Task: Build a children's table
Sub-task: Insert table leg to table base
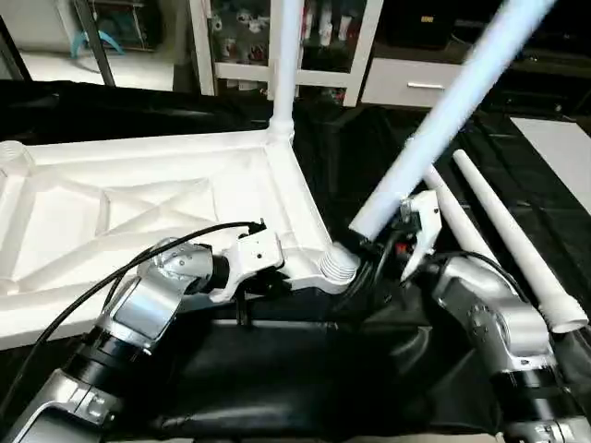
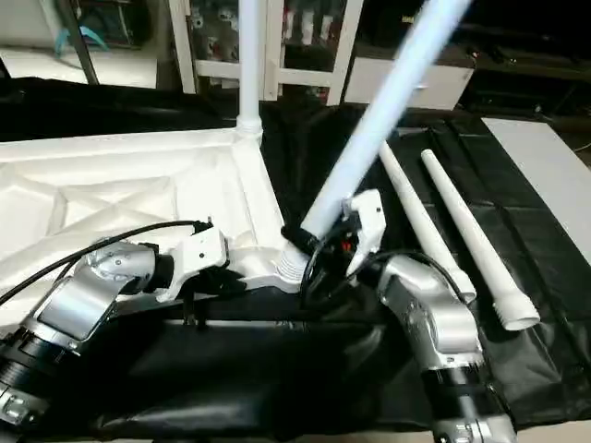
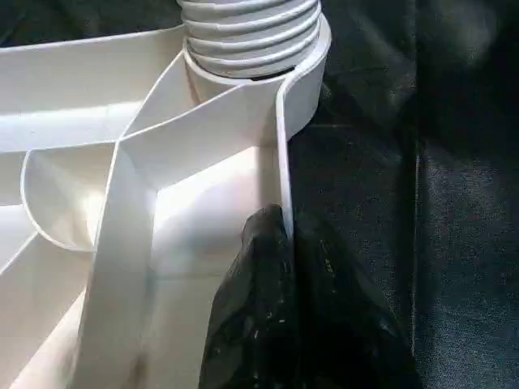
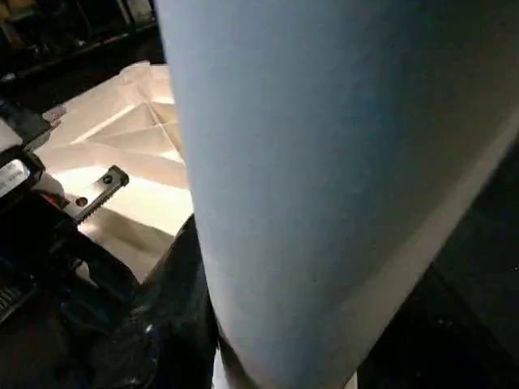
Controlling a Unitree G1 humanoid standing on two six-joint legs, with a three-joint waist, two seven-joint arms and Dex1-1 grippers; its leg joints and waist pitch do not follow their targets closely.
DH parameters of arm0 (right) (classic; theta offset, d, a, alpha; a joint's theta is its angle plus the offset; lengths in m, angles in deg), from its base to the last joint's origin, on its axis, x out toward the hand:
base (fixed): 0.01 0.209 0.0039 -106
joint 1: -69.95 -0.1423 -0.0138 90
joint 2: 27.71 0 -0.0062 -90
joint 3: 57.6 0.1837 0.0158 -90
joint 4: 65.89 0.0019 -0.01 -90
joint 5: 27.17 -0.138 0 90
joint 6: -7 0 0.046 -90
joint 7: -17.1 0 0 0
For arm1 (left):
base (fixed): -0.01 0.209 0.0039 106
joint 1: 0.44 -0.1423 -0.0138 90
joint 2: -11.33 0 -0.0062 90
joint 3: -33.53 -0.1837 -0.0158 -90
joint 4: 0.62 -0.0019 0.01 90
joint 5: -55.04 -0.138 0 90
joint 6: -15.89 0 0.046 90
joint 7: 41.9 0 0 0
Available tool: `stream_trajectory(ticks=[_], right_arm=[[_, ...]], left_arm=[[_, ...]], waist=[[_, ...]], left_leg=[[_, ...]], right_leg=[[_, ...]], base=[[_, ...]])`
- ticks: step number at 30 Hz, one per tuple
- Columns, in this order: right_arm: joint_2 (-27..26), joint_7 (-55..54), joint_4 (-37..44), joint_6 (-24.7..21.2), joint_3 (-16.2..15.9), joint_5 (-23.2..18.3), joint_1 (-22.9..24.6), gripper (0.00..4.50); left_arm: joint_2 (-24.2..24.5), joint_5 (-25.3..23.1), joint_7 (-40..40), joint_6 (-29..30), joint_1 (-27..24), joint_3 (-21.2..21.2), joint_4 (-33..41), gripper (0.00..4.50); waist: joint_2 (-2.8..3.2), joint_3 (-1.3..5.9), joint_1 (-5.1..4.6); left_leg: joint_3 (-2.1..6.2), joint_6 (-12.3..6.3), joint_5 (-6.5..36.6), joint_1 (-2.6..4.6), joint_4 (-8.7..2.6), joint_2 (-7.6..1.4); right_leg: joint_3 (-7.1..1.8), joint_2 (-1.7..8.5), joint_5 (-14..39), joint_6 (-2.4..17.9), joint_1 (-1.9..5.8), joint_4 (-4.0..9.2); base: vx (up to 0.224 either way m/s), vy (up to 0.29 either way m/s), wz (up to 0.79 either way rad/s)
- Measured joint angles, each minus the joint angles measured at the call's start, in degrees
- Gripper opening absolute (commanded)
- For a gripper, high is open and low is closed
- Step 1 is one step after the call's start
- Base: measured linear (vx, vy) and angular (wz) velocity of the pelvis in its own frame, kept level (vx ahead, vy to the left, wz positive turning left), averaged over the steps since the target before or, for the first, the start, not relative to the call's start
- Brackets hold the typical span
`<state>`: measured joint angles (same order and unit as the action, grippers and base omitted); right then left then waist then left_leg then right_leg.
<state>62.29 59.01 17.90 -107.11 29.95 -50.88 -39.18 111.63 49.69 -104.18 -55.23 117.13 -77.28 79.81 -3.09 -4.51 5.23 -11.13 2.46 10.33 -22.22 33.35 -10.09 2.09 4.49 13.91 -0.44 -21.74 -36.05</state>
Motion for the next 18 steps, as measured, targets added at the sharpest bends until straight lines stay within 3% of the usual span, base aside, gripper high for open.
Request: stream_trajectory(ticks=[7,18], right_arm=[[1.59,-0.02,3.33,0.5,-1.81,1.69,1.36,1.85],[4.58,2.17,3.49,-1.7,-6.85,6.18,-2.63,1.85]], left_arm=[[0.05,0.09,-0.38,-0.13,0.0,-0.37,-0.02,0.0],[0.18,0.12,-0.74,-0.13,-0.01,-0.41,-0.31,0.0]], waist=[[0.08,0.02,0.08],[-0.02,0.08,-0.09]], left_leg=[[-0.11,0.01,0.0,0.13,-0.11,0.0],[-0.11,0.02,0.0,0.28,-0.22,0.0]], right_leg=[[0.0,0.05,0.0,0.0,0.11,0.08],[0.01,0.04,0.0,-0.01,0.2,0.1]], base=[[0.0,0.0,0.0],[0.0,0.0,0.0]])
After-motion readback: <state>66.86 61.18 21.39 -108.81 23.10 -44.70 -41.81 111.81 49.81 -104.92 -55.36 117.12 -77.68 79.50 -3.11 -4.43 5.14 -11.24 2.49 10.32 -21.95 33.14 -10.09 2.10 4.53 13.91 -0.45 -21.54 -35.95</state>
